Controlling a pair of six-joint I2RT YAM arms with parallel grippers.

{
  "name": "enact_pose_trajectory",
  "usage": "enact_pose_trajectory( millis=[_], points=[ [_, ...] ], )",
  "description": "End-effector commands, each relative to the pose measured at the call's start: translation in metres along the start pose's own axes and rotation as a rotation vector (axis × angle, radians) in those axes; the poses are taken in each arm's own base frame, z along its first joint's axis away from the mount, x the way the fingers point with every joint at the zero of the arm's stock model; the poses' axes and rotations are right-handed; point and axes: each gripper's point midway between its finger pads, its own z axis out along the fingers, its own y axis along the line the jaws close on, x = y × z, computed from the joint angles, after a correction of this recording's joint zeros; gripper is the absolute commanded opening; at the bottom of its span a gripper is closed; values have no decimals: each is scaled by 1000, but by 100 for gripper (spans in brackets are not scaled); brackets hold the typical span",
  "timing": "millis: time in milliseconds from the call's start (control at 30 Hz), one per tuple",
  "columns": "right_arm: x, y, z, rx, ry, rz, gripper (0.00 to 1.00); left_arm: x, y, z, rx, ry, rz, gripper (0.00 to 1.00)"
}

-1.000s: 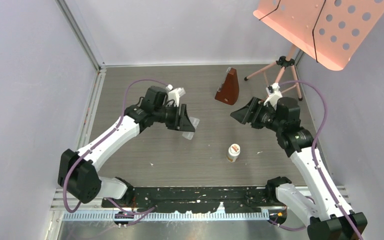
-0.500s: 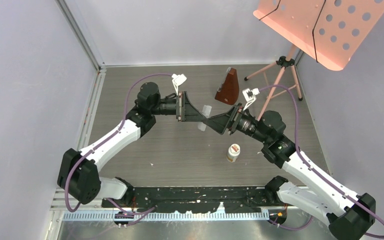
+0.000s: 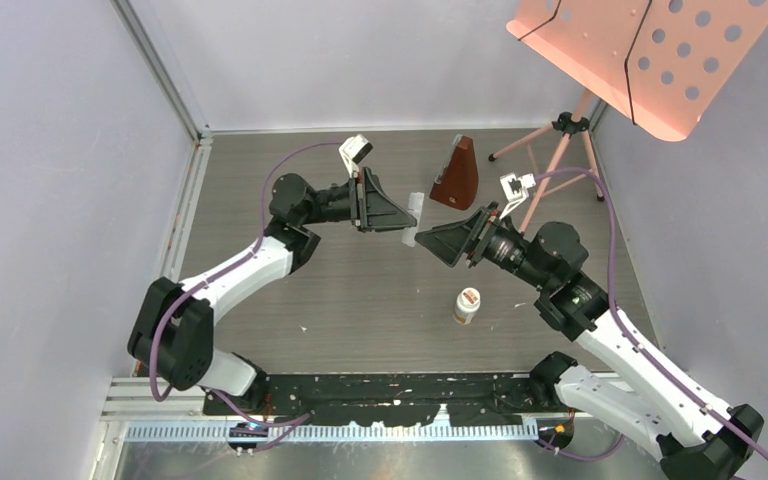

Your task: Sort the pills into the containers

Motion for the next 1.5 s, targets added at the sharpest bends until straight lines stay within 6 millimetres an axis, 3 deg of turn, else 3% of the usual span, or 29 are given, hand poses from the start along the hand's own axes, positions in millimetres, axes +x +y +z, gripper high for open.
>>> enact_pose_trajectory(
  millis=[0, 167, 367, 500, 667, 833, 1200, 1467],
  points=[
    [-8, 19, -3, -13, 43, -40, 91, -5, -33, -1, 35, -16, 124, 0],
    [-8, 16, 6, -3, 67, -51, 86, -16, -2, -10, -211, -100, 179, 0],
    [-8, 8, 20, 13, 85, -64, 71, -32, 3, -23, -359, -220, 221, 0],
    [-13, 14, 25, -15, 69, -60, 69, -35, 1, -22, -341, -243, 216, 0],
    [-12, 23, 28, -67, 67, 13, 79, -33, -8, -19, -282, -247, 191, 0],
    [-6, 33, 34, -141, 97, 73, 79, -35, -21, -17, -227, -273, 171, 0],
    [-8, 47, 43, -225, 136, 38, 61, -32, -31, -21, -207, -289, 172, 0],
    [-5, 51, 52, -286, 158, 37, 53, -26, -28, -23, -211, -278, 152, 1]
  ],
)
